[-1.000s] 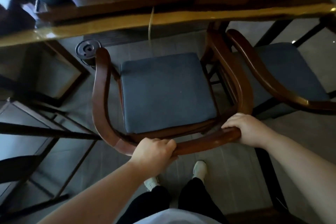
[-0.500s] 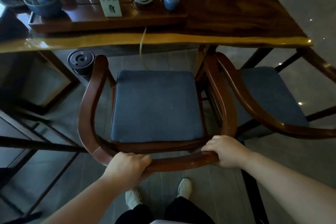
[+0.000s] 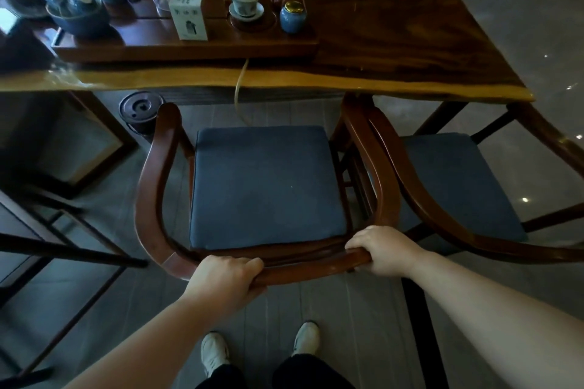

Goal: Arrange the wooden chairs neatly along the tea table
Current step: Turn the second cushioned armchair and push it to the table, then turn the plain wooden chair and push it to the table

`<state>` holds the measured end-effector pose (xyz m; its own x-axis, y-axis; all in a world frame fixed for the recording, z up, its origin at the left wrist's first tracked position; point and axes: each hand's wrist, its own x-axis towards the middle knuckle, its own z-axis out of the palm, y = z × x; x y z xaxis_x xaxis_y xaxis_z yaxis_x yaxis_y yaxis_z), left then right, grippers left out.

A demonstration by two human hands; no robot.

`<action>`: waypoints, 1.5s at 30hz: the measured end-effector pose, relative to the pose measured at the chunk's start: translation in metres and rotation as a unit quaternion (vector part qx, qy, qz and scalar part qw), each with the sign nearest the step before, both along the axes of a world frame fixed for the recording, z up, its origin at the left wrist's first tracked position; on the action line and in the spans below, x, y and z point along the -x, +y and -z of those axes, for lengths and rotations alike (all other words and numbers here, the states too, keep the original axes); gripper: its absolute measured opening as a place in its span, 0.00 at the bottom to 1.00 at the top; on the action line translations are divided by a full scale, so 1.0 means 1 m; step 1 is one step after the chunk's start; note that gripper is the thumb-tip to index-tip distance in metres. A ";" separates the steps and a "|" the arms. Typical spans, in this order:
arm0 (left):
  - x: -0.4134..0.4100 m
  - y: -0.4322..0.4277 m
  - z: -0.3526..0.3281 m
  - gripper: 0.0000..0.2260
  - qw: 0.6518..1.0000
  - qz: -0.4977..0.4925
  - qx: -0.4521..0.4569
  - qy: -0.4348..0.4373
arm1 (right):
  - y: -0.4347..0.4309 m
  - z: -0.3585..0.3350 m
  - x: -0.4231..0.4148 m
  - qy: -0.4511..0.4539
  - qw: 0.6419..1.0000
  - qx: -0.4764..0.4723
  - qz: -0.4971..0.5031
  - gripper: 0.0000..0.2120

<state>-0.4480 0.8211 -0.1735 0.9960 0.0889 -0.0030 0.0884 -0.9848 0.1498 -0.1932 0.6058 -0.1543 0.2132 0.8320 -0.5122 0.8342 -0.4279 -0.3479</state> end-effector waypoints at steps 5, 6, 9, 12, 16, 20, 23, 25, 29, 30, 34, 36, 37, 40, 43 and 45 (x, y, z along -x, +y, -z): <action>-0.002 0.006 -0.003 0.14 0.999 -0.023 0.038 -0.001 | 0.004 0.001 -0.005 -0.001 1.000 0.009 -0.004 0.09; -0.002 0.004 -0.002 0.12 0.999 -0.022 0.046 -0.002 | 0.004 0.001 -0.007 -0.001 1.000 0.011 -0.002 0.09; -0.001 0.002 -0.002 0.11 0.998 -0.029 0.056 0.015 | 0.003 0.000 -0.006 0.000 1.000 0.017 -0.002 0.09; -0.002 0.000 -0.008 0.12 0.996 -0.048 0.057 0.051 | 0.004 0.000 -0.006 0.005 1.000 0.021 0.007 0.10; 0.000 -0.008 -0.015 0.15 0.991 -0.088 0.065 0.073 | 0.003 -0.003 0.000 -0.005 1.000 0.022 0.004 0.18; 0.014 -0.009 -0.022 0.27 0.990 -0.094 0.102 0.027 | 0.007 -0.018 0.023 -0.003 0.999 -0.015 -0.034 0.36; 0.034 -0.004 -0.032 0.32 0.982 -0.153 0.107 -0.005 | 0.020 -0.026 0.058 -0.003 0.997 -0.036 -0.074 0.42; 0.052 -0.001 -0.040 0.33 0.961 -0.245 0.127 -0.018 | 0.036 -0.029 0.084 -0.006 0.994 -0.061 -0.085 0.43; 0.086 -0.005 -0.056 0.31 0.921 -0.371 0.110 -0.046 | 0.078 -0.036 0.129 -0.011 0.988 -0.102 -0.119 0.41; 0.094 -0.004 -0.058 0.30 0.916 -0.385 0.100 -0.046 | 0.090 -0.037 0.137 -0.014 0.986 -0.111 -0.127 0.41; 0.140 0.018 -0.071 0.32 0.894 -0.444 0.059 -0.036 | 0.150 -0.045 0.170 -0.036 0.974 -0.131 -0.183 0.41; 0.162 0.034 -0.077 0.32 0.882 -0.467 0.047 -0.039 | 0.182 -0.050 0.186 -0.049 0.968 -0.142 -0.203 0.42; 0.175 0.042 -0.080 0.32 0.876 -0.478 0.043 -0.043 | 0.198 -0.053 0.196 -0.055 0.964 -0.148 -0.214 0.42; 0.211 0.072 -0.089 0.30 0.855 -0.514 0.039 -0.059 | 0.245 -0.060 0.229 -0.071 0.954 -0.163 -0.243 0.42; 0.248 0.098 -0.095 0.28 0.836 -0.544 0.035 -0.066 | 0.285 -0.066 0.263 -0.080 0.945 -0.169 -0.268 0.42; 0.270 0.114 -0.099 0.29 0.825 -0.560 0.034 -0.066 | 0.310 -0.068 0.283 -0.080 0.941 -0.169 -0.284 0.41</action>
<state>-0.7182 0.9350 -0.0747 0.2822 0.9577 0.0571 0.9154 -0.2866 0.2828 -0.4760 0.9156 -0.0859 -0.2629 0.9444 -0.1974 0.9479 0.2146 -0.2355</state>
